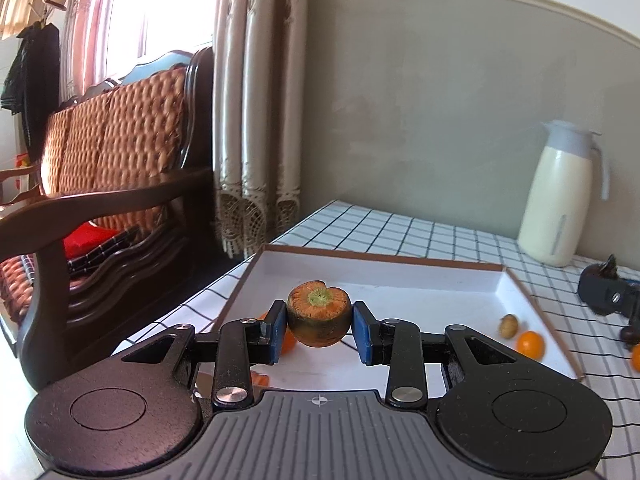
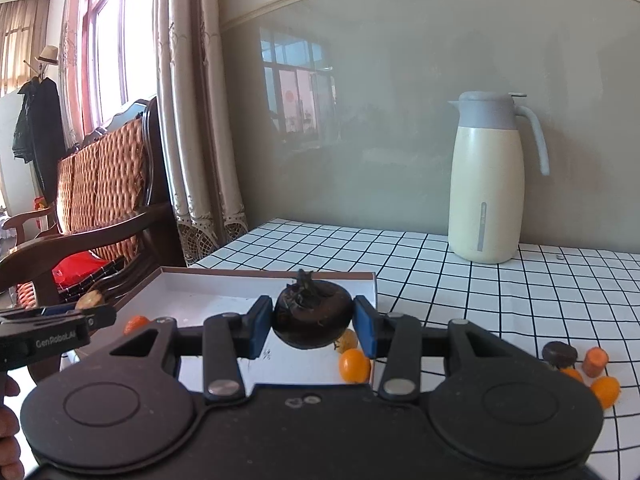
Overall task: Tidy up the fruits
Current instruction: 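Carry the carrot chunk and dark fruit over the white box with both grippers, then open both grippers to drop the carrot chunk and dark fruit into the box, then move both open grippers back toward the remaining fruits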
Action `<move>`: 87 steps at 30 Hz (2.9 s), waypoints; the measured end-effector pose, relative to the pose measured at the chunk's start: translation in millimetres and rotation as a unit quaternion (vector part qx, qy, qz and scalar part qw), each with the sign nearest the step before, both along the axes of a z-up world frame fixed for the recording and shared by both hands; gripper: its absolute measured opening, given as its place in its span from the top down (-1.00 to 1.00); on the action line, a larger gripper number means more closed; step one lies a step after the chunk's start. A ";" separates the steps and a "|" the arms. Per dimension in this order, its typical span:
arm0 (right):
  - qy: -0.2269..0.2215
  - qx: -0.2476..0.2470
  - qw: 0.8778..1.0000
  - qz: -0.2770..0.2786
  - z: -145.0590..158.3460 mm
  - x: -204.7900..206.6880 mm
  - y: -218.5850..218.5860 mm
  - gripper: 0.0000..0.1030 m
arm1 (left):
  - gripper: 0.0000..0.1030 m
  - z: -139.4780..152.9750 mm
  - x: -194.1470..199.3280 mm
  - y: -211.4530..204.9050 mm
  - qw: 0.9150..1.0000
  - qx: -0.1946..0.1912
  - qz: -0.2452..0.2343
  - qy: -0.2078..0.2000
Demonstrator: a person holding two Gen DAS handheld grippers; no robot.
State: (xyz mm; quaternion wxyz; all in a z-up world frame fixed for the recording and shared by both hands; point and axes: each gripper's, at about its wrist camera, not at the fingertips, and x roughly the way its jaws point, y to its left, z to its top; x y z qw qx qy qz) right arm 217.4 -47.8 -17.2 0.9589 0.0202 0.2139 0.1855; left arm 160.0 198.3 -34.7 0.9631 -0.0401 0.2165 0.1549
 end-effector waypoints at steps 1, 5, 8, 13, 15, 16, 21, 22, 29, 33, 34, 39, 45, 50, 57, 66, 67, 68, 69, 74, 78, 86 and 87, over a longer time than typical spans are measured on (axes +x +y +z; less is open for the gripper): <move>0.002 0.000 1.000 -0.001 -1.3 3.6 0.2 0.31 | 0.31 -1.9 1.9 1.5 1.000 0.000 0.003 0.002; 0.012 0.003 1.000 -0.001 -6.4 14.5 2.3 0.31 | 0.31 -9.7 9.7 9.0 1.000 -0.001 0.010 0.011; 0.016 0.000 1.000 0.001 -10.3 19.4 6.3 0.31 | 0.31 -14.8 14.0 12.3 1.000 0.001 0.012 0.015; 0.027 -0.006 1.000 0.005 -20.6 27.1 13.4 0.31 | 0.31 -24.1 23.5 17.2 1.000 0.000 0.018 0.024; 0.032 -0.008 0.999 0.004 -24.4 30.7 15.7 0.31 | 0.31 -27.0 26.7 19.4 0.999 -0.002 0.019 0.026; 0.034 -0.009 0.999 0.003 -26.2 32.9 16.7 0.31 | 0.31 -28.7 28.6 20.3 0.999 -0.002 0.020 0.027; 0.041 -0.017 0.999 -0.004 -33.4 44.4 20.5 0.28 | 0.31 -35.0 37.7 25.7 0.999 -0.003 0.026 0.034; 0.042 -0.021 0.999 -0.011 -34.9 47.2 21.7 0.15 | 0.31 -36.1 39.0 26.5 0.999 -0.005 0.030 0.035; -0.021 0.007 0.998 -0.055 -20.3 40.0 11.5 -0.65 | -1.00 -24.3 32.7 21.6 0.998 0.017 0.053 -0.005; -0.025 0.022 0.998 -0.052 -15.1 39.2 5.6 -0.79 | -1.00 -15.0 36.3 21.3 0.999 0.014 0.050 -0.009; -0.025 0.023 0.998 -0.050 -14.2 38.2 4.9 -0.80 | -1.00 -13.8 36.4 21.7 0.999 0.012 0.051 -0.009; -0.023 0.028 0.998 -0.047 -8.6 36.3 5.6 -0.88 | -1.00 -8.3 34.0 19.1 0.998 0.016 0.053 -0.010; -0.026 0.023 0.999 -0.041 0.5 26.4 4.7 -0.88 | -1.00 -0.8 25.8 17.2 0.998 0.018 0.053 -0.014; -0.023 0.023 0.999 -0.036 7.4 16.2 -0.1 -0.88 | -1.00 7.1 18.1 12.0 0.998 0.022 0.051 -0.018; -0.028 0.024 0.999 -0.033 16.5 -1.2 -9.8 -0.88 | -1.00 16.5 3.9 3.3 0.998 0.036 0.047 -0.025; -0.029 0.022 0.998 -0.046 20.3 -24.0 -31.7 -0.88 | -1.00 26.1 -10.5 -16.4 0.998 0.046 0.024 -0.038; -0.029 0.021 0.998 -0.049 20.2 -26.4 -35.4 -0.88 | -1.00 26.9 -11.2 -19.8 0.998 0.046 0.020 -0.038; -0.029 0.020 0.998 -0.052 20.4 -28.8 -39.3 -0.88 | -1.00 27.9 -12.2 -23.8 0.998 0.047 0.017 -0.039; -0.029 0.019 0.998 -0.055 20.5 -31.3 -43.1 -0.88 | -1.00 28.8 -13.1 -28.4 0.998 0.047 0.013 -0.039; -0.027 0.020 0.996 -0.077 19.9 -43.3 -66.5 -0.88 | -1.00 31.8 -15.6 -51.8 0.998 0.046 -0.011 -0.039; -0.023 0.022 0.995 -0.095 18.5 -49.5 -84.6 -0.88 | -1.00 33.8 -18.2 -72.2 0.998 0.046 -0.032 -0.039; -0.013 0.017 0.991 -0.133 10.4 -64.6 -119.6 -0.88 | -1.00 33.4 -21.3 -121.2 0.994 0.049 -0.086 -0.038; -0.012 0.016 0.990 -0.140 9.1 -66.5 -124.9 -0.88 | -1.00 33.1 -22.1 -127.4 0.994 0.049 -0.092 -0.039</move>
